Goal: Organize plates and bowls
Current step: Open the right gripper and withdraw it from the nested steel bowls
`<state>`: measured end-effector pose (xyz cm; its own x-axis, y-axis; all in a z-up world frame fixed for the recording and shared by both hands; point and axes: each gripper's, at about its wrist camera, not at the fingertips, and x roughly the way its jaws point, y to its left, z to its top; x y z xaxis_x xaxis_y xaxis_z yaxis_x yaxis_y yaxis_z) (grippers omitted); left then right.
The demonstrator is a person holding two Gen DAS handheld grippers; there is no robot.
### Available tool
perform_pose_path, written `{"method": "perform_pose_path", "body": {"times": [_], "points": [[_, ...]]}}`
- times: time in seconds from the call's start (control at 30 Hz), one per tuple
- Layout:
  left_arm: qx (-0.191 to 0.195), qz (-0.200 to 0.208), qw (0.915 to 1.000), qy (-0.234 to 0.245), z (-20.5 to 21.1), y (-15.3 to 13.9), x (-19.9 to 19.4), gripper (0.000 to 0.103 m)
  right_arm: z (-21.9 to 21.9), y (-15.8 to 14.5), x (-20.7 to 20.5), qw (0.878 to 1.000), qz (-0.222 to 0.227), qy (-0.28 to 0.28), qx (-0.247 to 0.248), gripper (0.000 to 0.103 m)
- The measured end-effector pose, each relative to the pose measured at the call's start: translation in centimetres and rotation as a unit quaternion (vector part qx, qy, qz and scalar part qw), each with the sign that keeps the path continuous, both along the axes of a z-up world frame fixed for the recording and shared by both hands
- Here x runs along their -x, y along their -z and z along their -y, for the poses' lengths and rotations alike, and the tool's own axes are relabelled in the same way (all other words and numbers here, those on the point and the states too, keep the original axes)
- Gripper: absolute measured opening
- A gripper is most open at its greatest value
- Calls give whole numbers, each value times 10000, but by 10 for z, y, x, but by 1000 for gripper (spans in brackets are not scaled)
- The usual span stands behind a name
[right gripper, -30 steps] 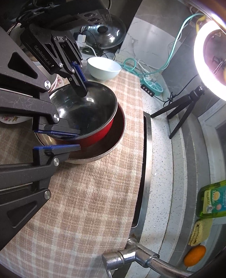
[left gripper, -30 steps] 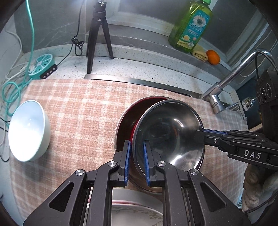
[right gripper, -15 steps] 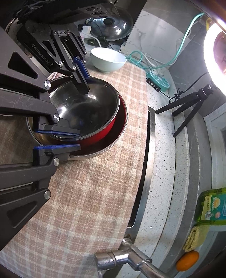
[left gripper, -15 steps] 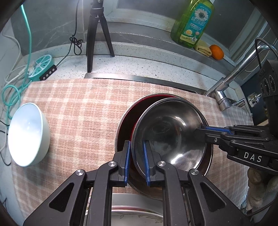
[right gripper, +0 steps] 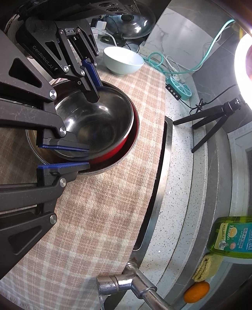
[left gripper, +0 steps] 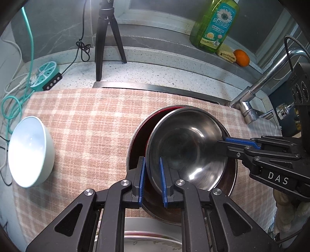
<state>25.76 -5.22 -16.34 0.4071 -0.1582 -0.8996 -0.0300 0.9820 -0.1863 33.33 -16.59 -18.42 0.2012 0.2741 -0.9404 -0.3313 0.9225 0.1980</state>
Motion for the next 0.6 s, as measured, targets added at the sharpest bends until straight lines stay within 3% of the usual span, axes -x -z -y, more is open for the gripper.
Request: {"method": "perform_pose_path", "body": {"times": [0.6], "points": [[340,195,9991,-172,-20,-18,14,13,7,-26,5,9985,362,171,-379,29]]}}
